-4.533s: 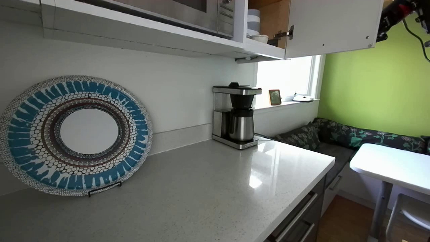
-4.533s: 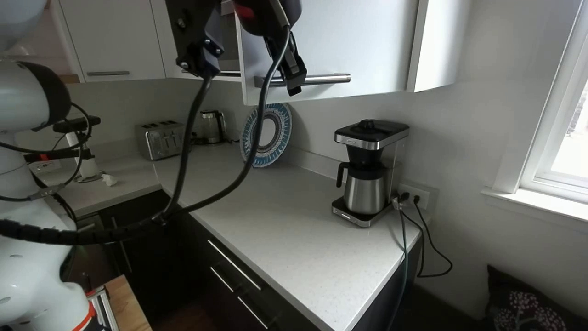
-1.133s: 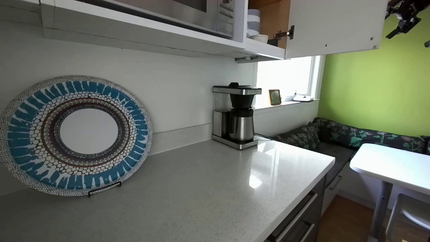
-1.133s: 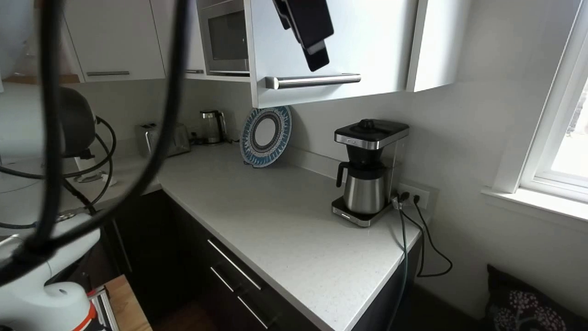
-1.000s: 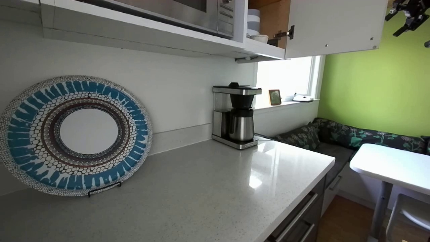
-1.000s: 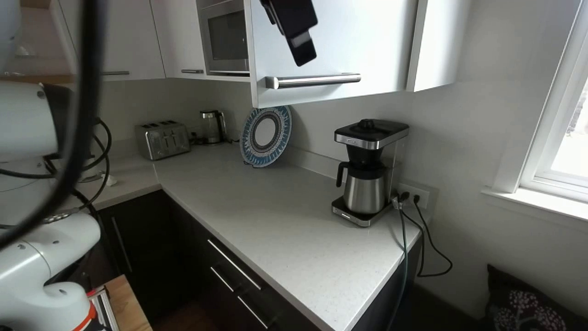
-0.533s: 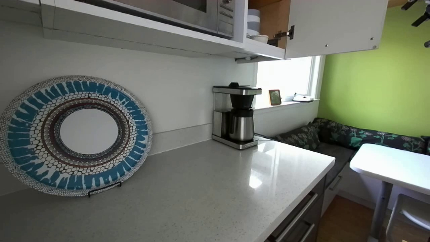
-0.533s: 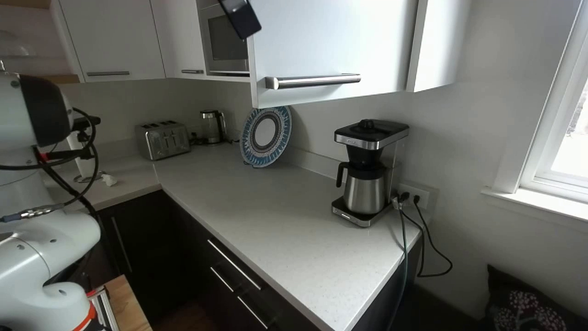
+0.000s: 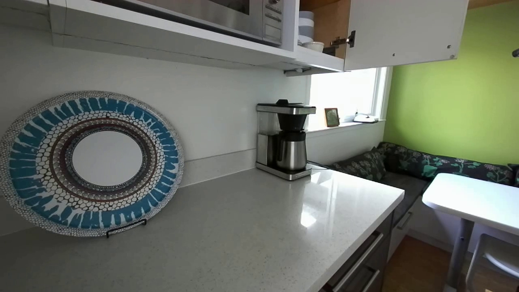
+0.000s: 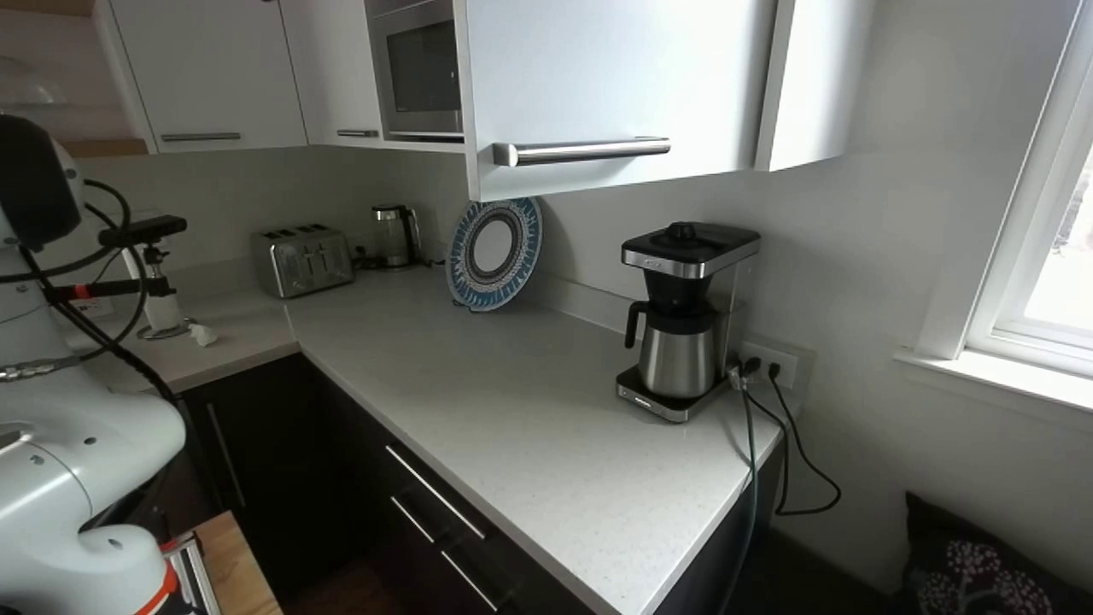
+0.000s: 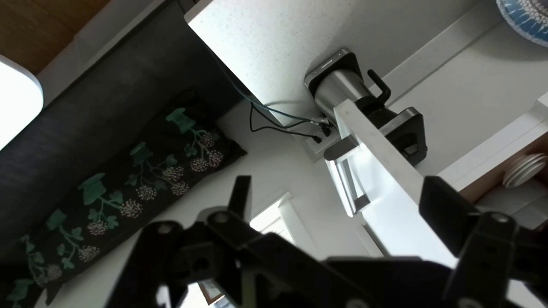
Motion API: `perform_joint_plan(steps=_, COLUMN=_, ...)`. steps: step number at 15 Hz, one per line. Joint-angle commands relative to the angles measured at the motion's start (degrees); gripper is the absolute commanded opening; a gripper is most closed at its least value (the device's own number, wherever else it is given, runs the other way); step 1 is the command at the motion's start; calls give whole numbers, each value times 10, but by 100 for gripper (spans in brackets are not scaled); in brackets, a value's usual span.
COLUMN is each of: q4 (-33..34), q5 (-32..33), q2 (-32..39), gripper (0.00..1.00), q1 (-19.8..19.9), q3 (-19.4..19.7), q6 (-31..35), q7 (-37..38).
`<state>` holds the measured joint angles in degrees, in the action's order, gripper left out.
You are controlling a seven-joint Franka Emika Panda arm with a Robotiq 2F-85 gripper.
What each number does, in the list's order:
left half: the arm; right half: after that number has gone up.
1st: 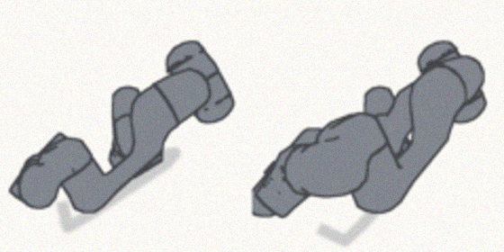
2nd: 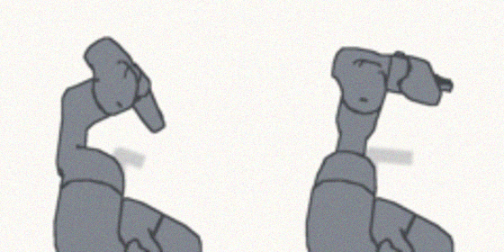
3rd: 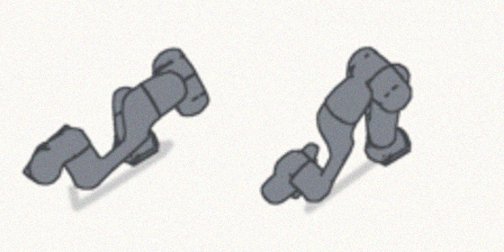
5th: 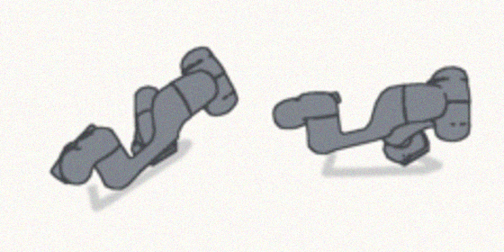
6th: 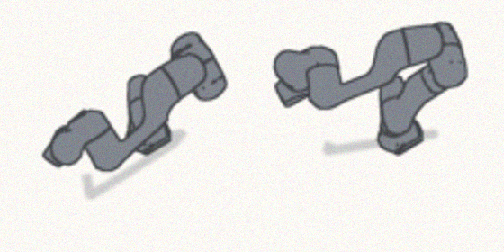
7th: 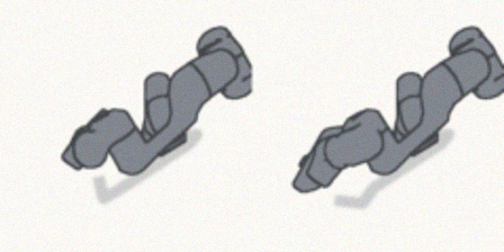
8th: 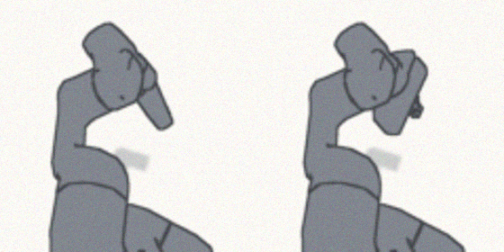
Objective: Open the upper cabinet door on the right
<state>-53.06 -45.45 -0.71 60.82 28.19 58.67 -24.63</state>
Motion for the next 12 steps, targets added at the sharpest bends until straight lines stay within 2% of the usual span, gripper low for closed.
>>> perform_joint_plan(steps=1, q4=-73, q5=67, q2=-69, gripper=100, q1=-15, q3=-23, q6=34, q7=23)
perform_joint_plan(steps=4, q4=-117, q5=114, q2=-113, gripper=100, q1=-11, q3=-54, q6=67, q7=49)
perform_joint_plan(steps=12, q4=-252, q5=183, q2=-212, gripper=100, q1=7, q3=-148, q6=148, q7=150)
